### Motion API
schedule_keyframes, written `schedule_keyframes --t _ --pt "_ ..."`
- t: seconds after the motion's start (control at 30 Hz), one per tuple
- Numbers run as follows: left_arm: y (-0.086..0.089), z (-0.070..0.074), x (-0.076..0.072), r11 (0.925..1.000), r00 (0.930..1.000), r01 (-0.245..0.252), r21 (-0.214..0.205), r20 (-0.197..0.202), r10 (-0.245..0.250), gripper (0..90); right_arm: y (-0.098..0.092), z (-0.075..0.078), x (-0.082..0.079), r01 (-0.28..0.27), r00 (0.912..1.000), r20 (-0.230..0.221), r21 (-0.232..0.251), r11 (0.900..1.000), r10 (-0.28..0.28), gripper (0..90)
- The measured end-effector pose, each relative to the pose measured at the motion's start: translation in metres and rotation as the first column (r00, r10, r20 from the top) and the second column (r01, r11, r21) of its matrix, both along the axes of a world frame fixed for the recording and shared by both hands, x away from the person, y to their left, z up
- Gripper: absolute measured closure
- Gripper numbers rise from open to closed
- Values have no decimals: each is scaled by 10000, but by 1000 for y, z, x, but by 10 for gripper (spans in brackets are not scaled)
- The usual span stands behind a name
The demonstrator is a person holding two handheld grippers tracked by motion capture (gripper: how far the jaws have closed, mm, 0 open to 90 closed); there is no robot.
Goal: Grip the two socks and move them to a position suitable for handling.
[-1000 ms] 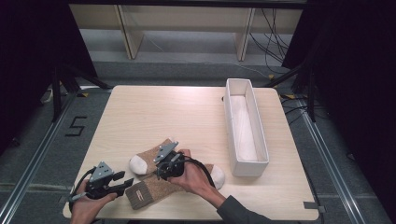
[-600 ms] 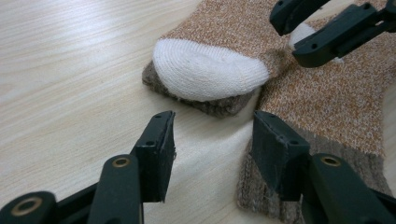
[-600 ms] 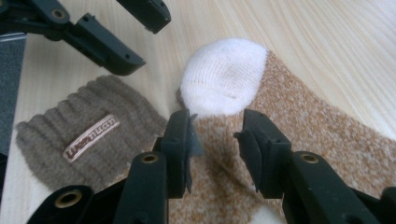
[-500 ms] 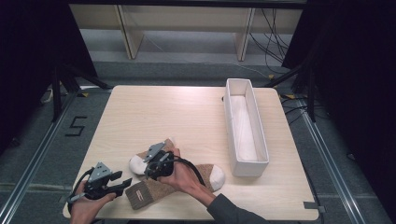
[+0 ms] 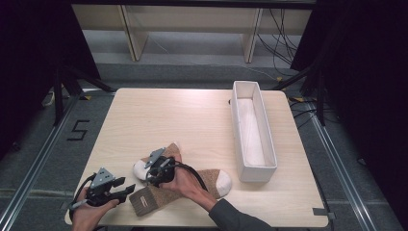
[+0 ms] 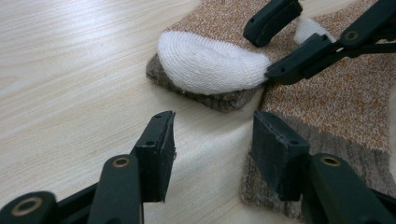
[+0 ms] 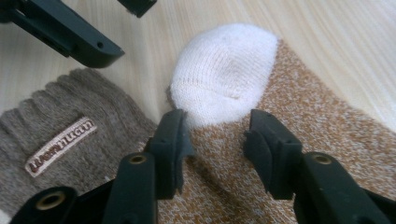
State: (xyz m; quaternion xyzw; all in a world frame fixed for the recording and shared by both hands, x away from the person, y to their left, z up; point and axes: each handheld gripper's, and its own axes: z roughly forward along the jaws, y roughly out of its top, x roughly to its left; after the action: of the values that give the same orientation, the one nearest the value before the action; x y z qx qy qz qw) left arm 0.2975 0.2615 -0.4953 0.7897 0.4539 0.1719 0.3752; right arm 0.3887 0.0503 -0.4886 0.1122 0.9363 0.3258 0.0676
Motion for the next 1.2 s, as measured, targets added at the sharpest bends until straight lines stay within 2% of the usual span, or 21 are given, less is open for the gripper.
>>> schedule_keyframes --t 0.03,0.07,0.13,0.27,0.3,0.33,0.37,0.4,0.47,0.5,0.53,0.63,0.67,0.77,0.87,0.9,0.93,0.97,1.0,1.1,1.2 --pt "0 -1 0 10000 10000 -2 -56 68 2 489 0 -1 -2 72 9999 -147 -70 9999 -73 662" --pt "0 0 0 10000 10000 11 -31 8 -11 492 0 -1 -1 -283 9995 97 -123 9995 285 772" --pt "-1 0 0 10000 9999 94 -32 66 -94 495 -1 2 -2 -165 9999 52 54 9998 165 820" --pt "-1 1 0 10000 9999 64 21 92 -64 507 -7 10 4 -243 9995 220 489 9985 233 836" --pt "-2 1 0 10000 9999 96 20 90 -96 507 -9 13 5 -61 9999 -88 726 9973 67 837" --pt "-3 0 1 9998 9998 126 -120 174 -124 509 -12 17 7 -4 10000 15 885 9961 3 838" --pt "-4 2 1 9998 9998 174 -31 138 -173 510 -15 21 7 429 9989 -241 1049 9936 -406 838" --pt "-6 2 3 9995 9993 288 -140 258 -284 508 -23 31 11 858 9959 -406 1539 9844 -805 838" --pt "-8 1 4 9991 9987 386 -192 346 -380 507 -26 33 13 974 9948 -475 1726 9802 -905 837" --pt "-11 2 6 9992 9990 342 -199 306 -336 505 -34 41 16 1055 9944 -263 1926 9756 -1023 837" --pt "-12 3 7 9991 9986 427 -35 313 -426 505 -34 41 16 1055 9944 -263 1926 9756 -1023 837" --pt "-19 3 14 9978 9974 659 -30 301 -658 497 -45 49 19 1381 9904 -288 2232 9649 -1351 837" --pt "-24 3 19 9968 9965 793 140 257 -796 485 -50 52 21 1622 9867 -310 2286 9599 -1594 837" --pt "-29 2 24 9959 9957 878 214 285 -884 472 -55 55 23 1731 9848 -278 2325 9571 -1714 837" --pt "-34 -2 32 9927 9933 1156 339 -2 -1157 487 -59 57 26 1803 9835 -281 2379 9544 -1787 837" --pt "-34 -4 36 9897 9917 1287 624 -164 -1279 487 -59 57 26 1868 9822 -263 2448 9514 -1860 837" --pt "-35 -7 40 9850 9897 1415 992 -364 -1385 555 -60 59 26 1923 9812 -280 2387 9519 -1911 837" --pt "-35 -7 40 9850 9897 1415 992 -364 -1385 595 -60 59 26 1923 9812 -280 2387 9519 -1911 837" --pt "-35 -8 41 9808 9879 1524 1217 -464 -1477 595 -61 59 27 1892 9817 -239 2389 9524 -1890 837" --pt "-36 -10 44 9765 9856 1678 1349 -453 -1631 771 -62 60 28 1831 9828 -204 2352 9545 -1835 837" --pt "-36 -5 43 9769 9869 1609 1406 -94 -1612 818 -65 60 29 2012 9792 -227 2455 9483 -2019 837"
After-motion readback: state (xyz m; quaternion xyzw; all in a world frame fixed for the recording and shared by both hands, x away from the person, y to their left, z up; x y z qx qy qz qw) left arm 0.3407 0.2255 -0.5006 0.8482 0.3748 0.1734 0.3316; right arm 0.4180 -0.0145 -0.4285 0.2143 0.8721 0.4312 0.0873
